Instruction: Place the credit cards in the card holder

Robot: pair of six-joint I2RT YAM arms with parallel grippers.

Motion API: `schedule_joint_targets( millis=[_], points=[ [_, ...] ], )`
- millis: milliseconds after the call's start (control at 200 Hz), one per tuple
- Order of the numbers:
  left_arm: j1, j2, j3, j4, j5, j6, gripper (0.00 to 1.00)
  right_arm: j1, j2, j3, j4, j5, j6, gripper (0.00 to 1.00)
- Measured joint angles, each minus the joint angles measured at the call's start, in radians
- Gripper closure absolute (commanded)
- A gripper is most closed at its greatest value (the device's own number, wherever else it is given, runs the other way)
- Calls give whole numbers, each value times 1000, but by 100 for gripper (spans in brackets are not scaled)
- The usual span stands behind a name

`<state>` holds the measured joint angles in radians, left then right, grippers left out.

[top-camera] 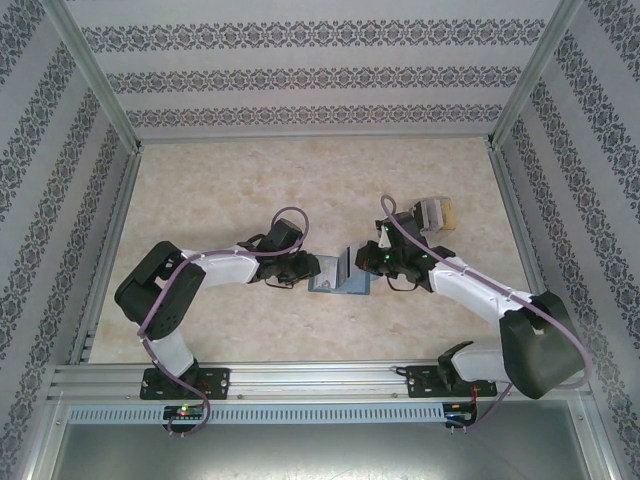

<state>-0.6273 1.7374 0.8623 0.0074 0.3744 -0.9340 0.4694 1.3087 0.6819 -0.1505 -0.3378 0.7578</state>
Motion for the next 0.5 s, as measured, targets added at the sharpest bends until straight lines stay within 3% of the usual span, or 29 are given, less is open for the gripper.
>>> schedule_joint_targets(
  millis=[300,500],
  points=[
    [-2,-2,0,24,3,-17,70,26,48,32,5,0,7,100],
    [-2,-52,-10,20,-50,-17,61,25,18,40,-65,69,-6,100]
  ],
)
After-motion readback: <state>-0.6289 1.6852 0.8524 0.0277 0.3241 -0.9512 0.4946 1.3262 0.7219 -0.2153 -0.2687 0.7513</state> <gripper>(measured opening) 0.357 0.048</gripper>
